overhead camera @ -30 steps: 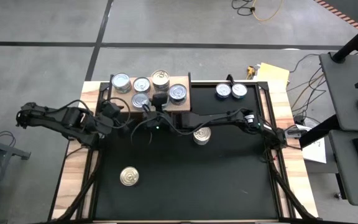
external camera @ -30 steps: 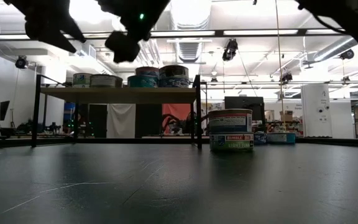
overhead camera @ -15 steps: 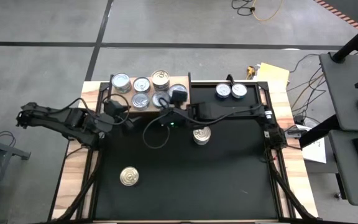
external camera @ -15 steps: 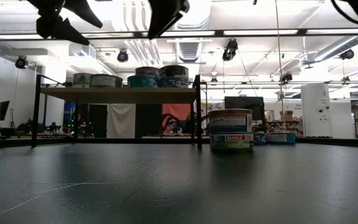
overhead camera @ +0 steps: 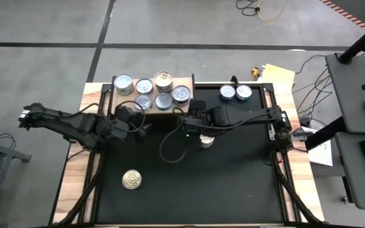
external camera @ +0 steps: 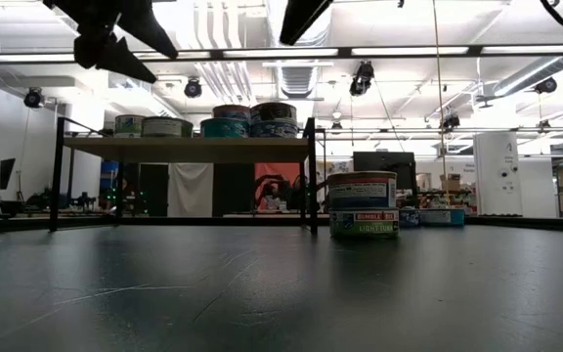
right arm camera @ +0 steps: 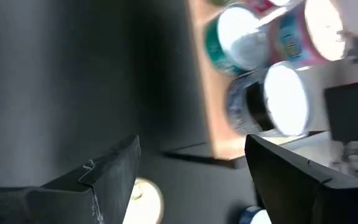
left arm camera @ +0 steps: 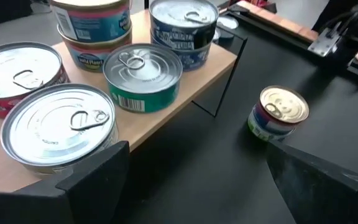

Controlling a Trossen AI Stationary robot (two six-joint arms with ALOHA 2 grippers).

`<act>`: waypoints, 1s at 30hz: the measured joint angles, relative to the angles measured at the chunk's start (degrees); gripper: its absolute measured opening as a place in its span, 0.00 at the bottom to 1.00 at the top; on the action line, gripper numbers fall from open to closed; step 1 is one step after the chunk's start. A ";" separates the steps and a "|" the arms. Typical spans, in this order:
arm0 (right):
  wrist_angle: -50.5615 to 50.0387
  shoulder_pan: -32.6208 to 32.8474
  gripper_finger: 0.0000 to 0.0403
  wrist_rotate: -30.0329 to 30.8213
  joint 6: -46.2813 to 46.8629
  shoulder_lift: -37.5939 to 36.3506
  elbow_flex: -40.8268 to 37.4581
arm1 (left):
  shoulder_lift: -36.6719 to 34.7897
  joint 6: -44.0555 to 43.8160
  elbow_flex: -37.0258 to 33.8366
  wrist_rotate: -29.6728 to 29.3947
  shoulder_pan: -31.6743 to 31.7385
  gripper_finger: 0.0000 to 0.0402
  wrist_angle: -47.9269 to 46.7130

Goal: Stack canned seafood by type on shelf
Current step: Stack the blue tuna can on top of the blue tuna can on the shelf

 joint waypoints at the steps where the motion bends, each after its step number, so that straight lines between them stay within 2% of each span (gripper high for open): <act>1: -0.64 0.39 0.69 -1.22 0.40 -0.05 0.00 | 0.49 0.00 0.00 0.00 0.00 0.90 0.00; 6: -1.19 2.21 0.67 -8.89 0.59 -0.15 -1.03 | 2.72 0.00 0.00 0.39 -0.16 0.90 0.09; 12: -0.26 4.44 0.66 -9.30 1.07 -1.36 -6.66 | 6.20 -0.19 0.00 1.29 -2.83 0.90 1.77; 19: 7.95 5.32 0.64 -9.33 2.42 -7.89 -21.05 | 8.58 -0.12 0.00 -0.47 -5.72 0.90 5.46; 21: 11.68 5.44 0.63 -9.46 2.40 -10.89 -26.35 | 9.09 -0.04 0.00 -2.11 -6.10 0.90 5.67; 25: 17.94 5.42 0.64 -9.36 2.36 -17.02 -35.73 | 10.38 -0.02 0.00 -1.63 -6.05 0.90 6.84; 30: 27.42 5.42 0.67 -9.20 1.92 -25.15 -46.30 | 12.90 0.00 0.00 -1.57 -6.05 0.90 12.40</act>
